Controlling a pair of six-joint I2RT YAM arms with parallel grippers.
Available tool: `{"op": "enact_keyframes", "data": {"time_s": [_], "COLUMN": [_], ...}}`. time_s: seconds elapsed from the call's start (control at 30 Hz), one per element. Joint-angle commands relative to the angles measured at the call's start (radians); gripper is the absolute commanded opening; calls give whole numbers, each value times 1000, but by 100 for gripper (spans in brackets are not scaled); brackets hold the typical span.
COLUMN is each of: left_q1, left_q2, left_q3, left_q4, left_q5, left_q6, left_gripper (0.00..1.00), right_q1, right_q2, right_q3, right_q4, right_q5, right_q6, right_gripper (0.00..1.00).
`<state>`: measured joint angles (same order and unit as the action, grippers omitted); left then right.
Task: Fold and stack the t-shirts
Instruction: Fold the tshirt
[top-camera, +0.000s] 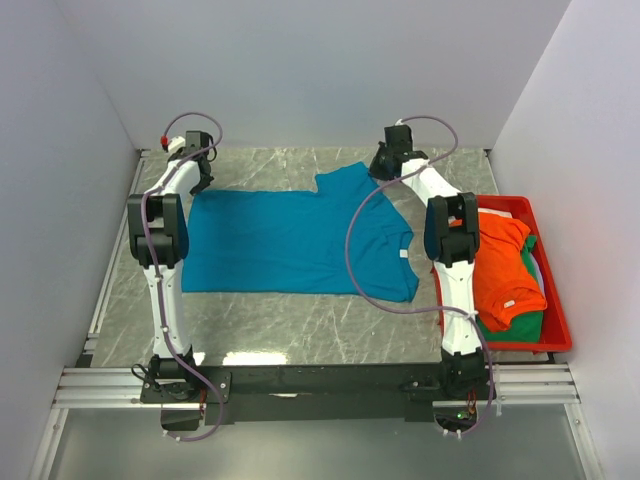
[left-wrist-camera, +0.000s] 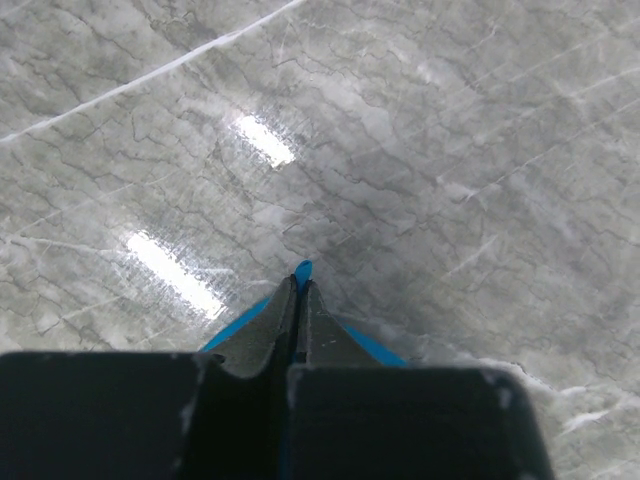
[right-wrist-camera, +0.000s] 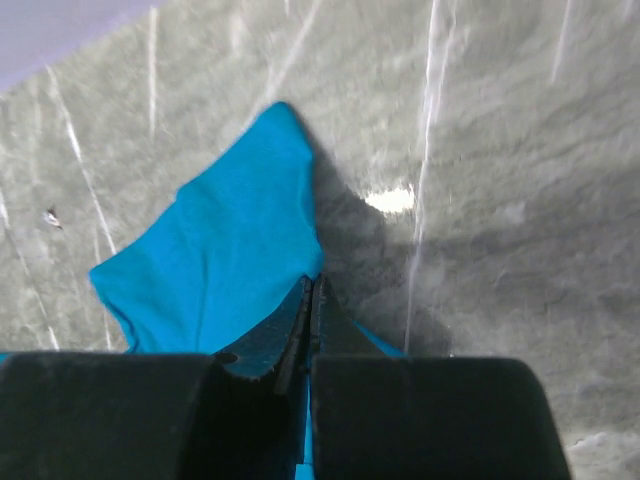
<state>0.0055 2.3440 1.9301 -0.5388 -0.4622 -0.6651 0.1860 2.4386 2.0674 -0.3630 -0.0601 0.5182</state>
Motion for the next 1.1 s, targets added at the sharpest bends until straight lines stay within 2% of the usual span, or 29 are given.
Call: {"op": "enact_keyframes", "data": {"time_s": [0.0,0.3,0.53,1.07], "left_q1": [-1,-1,-1,37], "left_q2": [-71,-98,-163,-363], "left_q3": [35,24,-32,-331], "left_q4": [5,11,22,10], "left_q5": [26,49,60,119], "left_q6": [10,13,-4,-85], "left_gripper": [3,2,0,1], "right_q1": [-6,-8,-6,44], "right_q2": [-90,-176,-294,-584], "right_q3": [-12,-96,-260,-671], "right_q4": [76,114,157,170], "right_q5": [17,9,20,108], "right_q6": [-27,-35,-44,-14], "right_gripper": [0,0,0,0]}}
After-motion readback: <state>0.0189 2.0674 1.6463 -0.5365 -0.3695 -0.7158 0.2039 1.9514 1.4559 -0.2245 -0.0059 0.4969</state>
